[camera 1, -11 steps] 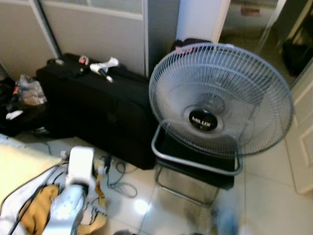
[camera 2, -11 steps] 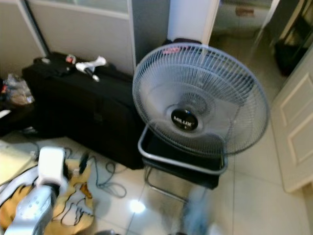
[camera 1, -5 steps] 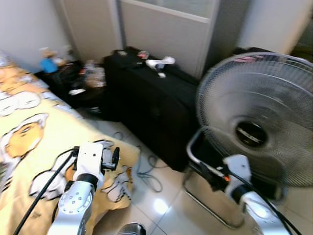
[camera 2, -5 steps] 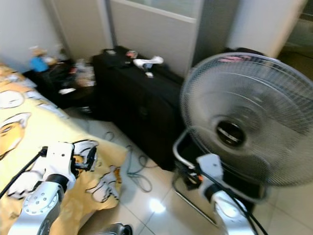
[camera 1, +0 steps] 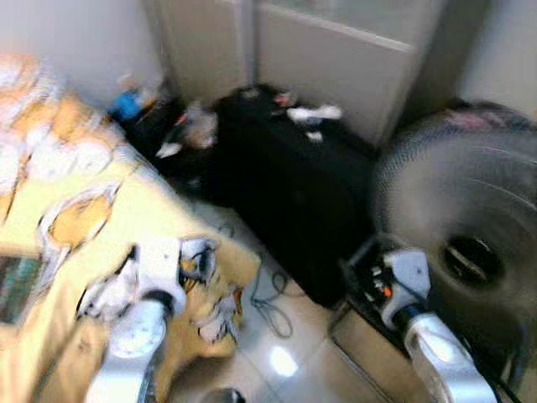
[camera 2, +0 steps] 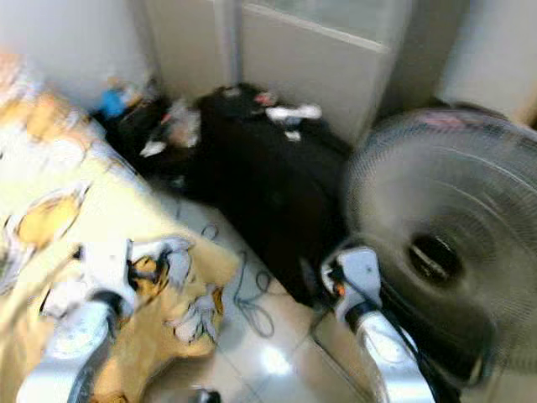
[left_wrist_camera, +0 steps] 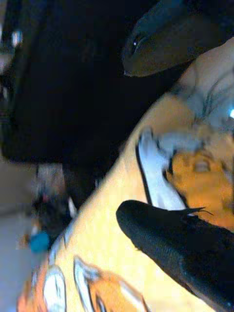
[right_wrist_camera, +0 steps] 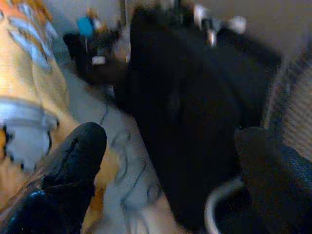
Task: Clean up the room
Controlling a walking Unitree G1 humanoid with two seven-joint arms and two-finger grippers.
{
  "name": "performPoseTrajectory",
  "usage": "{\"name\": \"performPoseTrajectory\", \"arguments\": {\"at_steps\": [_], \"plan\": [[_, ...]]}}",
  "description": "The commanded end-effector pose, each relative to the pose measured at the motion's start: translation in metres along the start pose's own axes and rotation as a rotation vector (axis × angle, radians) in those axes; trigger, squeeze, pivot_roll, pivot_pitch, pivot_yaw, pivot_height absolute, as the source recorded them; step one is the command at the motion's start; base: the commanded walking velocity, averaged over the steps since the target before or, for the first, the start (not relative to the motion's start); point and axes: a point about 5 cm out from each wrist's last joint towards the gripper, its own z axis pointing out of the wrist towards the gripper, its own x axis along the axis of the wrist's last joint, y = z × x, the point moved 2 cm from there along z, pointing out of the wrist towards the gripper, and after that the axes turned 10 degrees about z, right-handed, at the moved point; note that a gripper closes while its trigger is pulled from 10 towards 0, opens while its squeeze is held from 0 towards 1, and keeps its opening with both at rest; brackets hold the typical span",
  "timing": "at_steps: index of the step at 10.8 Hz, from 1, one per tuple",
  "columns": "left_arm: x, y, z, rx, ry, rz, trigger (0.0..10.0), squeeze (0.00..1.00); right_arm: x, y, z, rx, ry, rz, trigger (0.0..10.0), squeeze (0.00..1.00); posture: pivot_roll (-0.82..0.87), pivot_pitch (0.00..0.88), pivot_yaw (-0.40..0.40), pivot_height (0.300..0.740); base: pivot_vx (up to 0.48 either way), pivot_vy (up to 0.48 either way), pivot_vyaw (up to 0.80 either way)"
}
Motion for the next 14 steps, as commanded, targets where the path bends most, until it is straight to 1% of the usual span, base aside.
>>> {"name": "performPoseTrajectory", "arguments": {"at_steps": [1,2,3,4,5,6,7,8,9,10,11,12,13,14], "plan": [[0.006,-0.001,0.000,0.028,0.020,-0.014,10.0,0.00,0.012,0.011,0.000,-0.057,0.032,-0.018,10.0,1.00,-0.04,0.000,-0.031,0.740,0.000,0.000,0.80],[0.010,0.000,0.001,0.038,0.039,-0.006,10.0,0.00,0.017,0.013,-0.001,-0.074,0.053,-0.009,10.0,1.00,-0.05,0.000,-0.031,0.740,0.000,0.000,0.80],[0.010,0.007,0.001,0.013,0.034,0.016,10.0,0.00,0.023,0.015,-0.005,-0.115,0.069,-0.019,10.0,1.00,-0.07,0.000,-0.028,0.740,0.000,0.000,0.80],[0.015,0.007,0.005,0.056,0.083,0.063,10.0,0.00,0.025,0.017,-0.009,-0.153,0.063,-0.018,10.0,1.00,-0.09,0.000,-0.024,0.740,0.000,0.000,0.80],[0.015,0.012,0.005,0.012,0.079,0.074,10.0,0.00,0.024,0.019,-0.014,-0.192,0.056,-0.013,10.0,1.00,-0.11,0.000,-0.014,0.740,0.000,0.000,0.80],[0.017,0.015,0.008,-0.053,0.080,0.087,10.0,0.00,0.023,0.023,-0.022,-0.266,0.057,0.007,10.0,1.00,-0.13,0.000,0.008,0.740,0.000,0.000,0.45],[0.020,0.009,0.014,-0.059,0.091,0.098,10.0,0.00,0.020,0.026,-0.026,-0.346,0.062,0.049,10.0,1.00,-0.14,0.000,0.038,0.740,0.000,0.349,0.00],[0.021,0.003,0.019,-0.055,0.097,0.105,10.0,0.00,0.019,0.026,-0.024,-0.385,0.069,0.086,10.0,0.00,-0.14,0.000,0.060,0.740,0.000,0.364,0.00],[0.025,0.000,0.021,-0.046,0.096,0.117,10.0,0.00,0.018,0.025,-0.021,-0.381,0.050,0.066,10.0,0.00,-0.11,0.000,0.076,0.740,0.000,0.364,0.00],[0.029,-0.003,0.022,-0.042,0.099,0.109,10.0,0.00,0.020,0.020,-0.016,-0.332,0.053,0.092,10.0,0.00,-0.08,0.000,0.067,0.740,0.000,0.360,0.00],[0.028,-0.009,0.027,-0.009,0.093,0.126,10.0,0.00,0.014,0.016,-0.008,-0.347,0.028,0.116,10.0,0.00,-0.03,0.000,0.046,0.740,0.000,0.364,0.00],[0.026,-0.012,0.026,0.019,0.077,0.074,10.0,0.00,0.013,0.005,0.001,-0.295,0.007,0.085,10.0,0.00,-0.03,0.000,0.041,0.740,0.000,0.371,0.00],[0.018,-0.009,0.024,0.015,0.050,0.056,10.0,0.00,0.020,0.002,0.003,-0.273,0.023,0.090,10.0,0.00,-0.05,0.000,0.051,0.740,0.000,0.371,0.00],[0.014,-0.007,0.023,0.012,0.038,0.051,10.0,0.00,0.024,0.001,0.004,-0.261,0.030,0.081,10.0,0.00,-0.06,0.000,0.052,0.740,0.000,0.371,0.00]]}}
